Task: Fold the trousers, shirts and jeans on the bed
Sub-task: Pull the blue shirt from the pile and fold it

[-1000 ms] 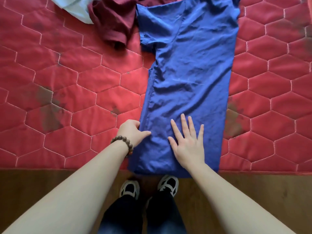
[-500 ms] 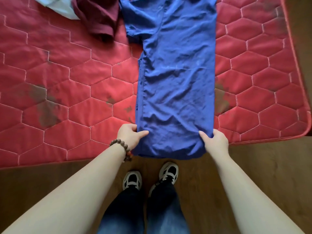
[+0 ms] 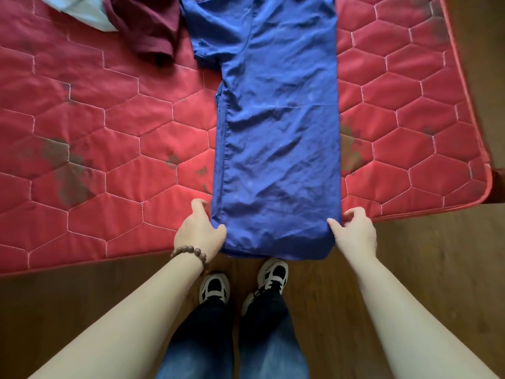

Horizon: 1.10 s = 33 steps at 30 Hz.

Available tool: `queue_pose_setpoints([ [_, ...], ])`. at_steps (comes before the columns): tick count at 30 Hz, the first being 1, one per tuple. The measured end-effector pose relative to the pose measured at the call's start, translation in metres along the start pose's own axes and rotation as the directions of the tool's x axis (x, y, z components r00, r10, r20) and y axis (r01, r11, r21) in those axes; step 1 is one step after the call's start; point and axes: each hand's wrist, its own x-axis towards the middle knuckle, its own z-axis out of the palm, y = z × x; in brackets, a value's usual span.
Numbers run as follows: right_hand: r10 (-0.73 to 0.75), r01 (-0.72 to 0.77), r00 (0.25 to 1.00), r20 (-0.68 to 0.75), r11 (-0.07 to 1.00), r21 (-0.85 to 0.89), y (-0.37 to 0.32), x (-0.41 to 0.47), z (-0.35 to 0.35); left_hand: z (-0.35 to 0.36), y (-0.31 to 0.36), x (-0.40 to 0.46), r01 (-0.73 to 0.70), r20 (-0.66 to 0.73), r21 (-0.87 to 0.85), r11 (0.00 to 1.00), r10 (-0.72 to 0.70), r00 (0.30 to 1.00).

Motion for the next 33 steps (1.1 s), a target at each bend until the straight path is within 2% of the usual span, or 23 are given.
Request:
queue_pose_setpoints([
  [2,-0.174,0.163,0.968,-0.184,0.984,-0.074,-0.010,-0.006,0.004,-0.001,0.012,-0.002,-0.120,-0.162,0.204,0.972,0.154,0.975],
  [3,-0.300,0.285,0.926,-0.228,0.954,-0.096,-0.019,-0.006,0.007,-0.002,0.021,0.001,-0.212,-0.213,0.239,0.948,0.264,0.941],
  [5,-0.529,0.512,0.830,-0.178,0.848,-0.138,-0.044,-0.004,0.018,0.003,0.043,0.011,-0.456,-0.234,0.223,0.862,0.501,0.833],
  [7,-0.679,0.662,0.732,-0.048,0.727,-0.185,-0.069,0.002,0.034,0.015,0.064,0.028,-0.632,-0.124,0.262,0.729,0.675,0.727],
  [8,-0.734,0.720,0.679,0.015,0.663,-0.206,-0.080,0.004,0.041,0.019,0.071,0.036,-0.665,-0.022,0.312,0.678,0.705,0.708],
  [10,-0.799,0.792,0.591,0.113,0.547,-0.272,-0.091,0.013,0.051,0.024,0.075,0.057,-0.646,0.121,0.423,0.636,0.667,0.735],
  [11,-0.805,0.793,0.579,0.127,0.519,-0.319,-0.091,0.020,0.052,0.024,0.073,0.067,-0.616,0.154,0.481,0.624,0.631,0.760],
  [12,-0.797,0.769,0.595,0.105,0.527,-0.361,-0.088,0.028,0.049,0.020,0.068,0.073,-0.589,0.172,0.529,0.610,0.603,0.779],
  [15,-0.671,0.595,0.741,-0.040,0.683,-0.424,-0.061,0.045,0.028,0.004,0.054,0.073,-0.520,0.195,0.619,0.589,0.526,0.828],
  [18,-0.547,0.446,0.830,-0.111,0.769,-0.457,-0.046,0.055,0.004,-0.008,0.058,0.063,-0.409,0.100,0.676,0.613,0.474,0.875],
  [20,-0.591,0.498,0.798,-0.117,0.757,-0.424,-0.056,0.062,-0.004,-0.012,0.076,0.069,-0.392,0.009,0.656,0.645,0.512,0.859],
  [21,-0.658,0.578,0.747,-0.097,0.714,-0.395,-0.068,0.065,-0.004,-0.011,0.088,0.075,-0.429,-0.018,0.607,0.669,0.551,0.835],
  [23,-0.787,0.736,0.616,-0.016,0.584,-0.342,-0.101,0.072,0.004,0.000,0.118,0.093,-0.558,0.015,0.493,0.668,0.634,0.773],
  [25,-0.823,0.810,0.552,0.130,0.493,-0.316,-0.132,0.082,0.019,0.015,0.143,0.114,-0.619,0.094,0.448,0.645,0.655,0.750],
  [26,-0.811,0.812,0.553,0.190,0.474,-0.340,-0.140,0.090,0.025,0.021,0.149,0.126,-0.602,0.120,0.464,0.650,0.627,0.770],
  [28,-0.764,0.767,0.605,0.224,0.482,-0.423,-0.136,0.107,0.029,0.023,0.142,0.145,-0.523,0.129,0.532,0.666,0.547,0.827],
  [31,-0.675,0.623,0.736,0.049,0.647,-0.440,-0.104,0.115,0.013,0.005,0.113,0.152,-0.380,0.009,0.532,0.756,0.444,0.896],
  [33,-0.638,0.552,0.764,-0.099,0.725,-0.412,-0.094,0.113,0.004,-0.007,0.104,0.149,-0.297,-0.090,0.482,0.824,0.384,0.919],
])
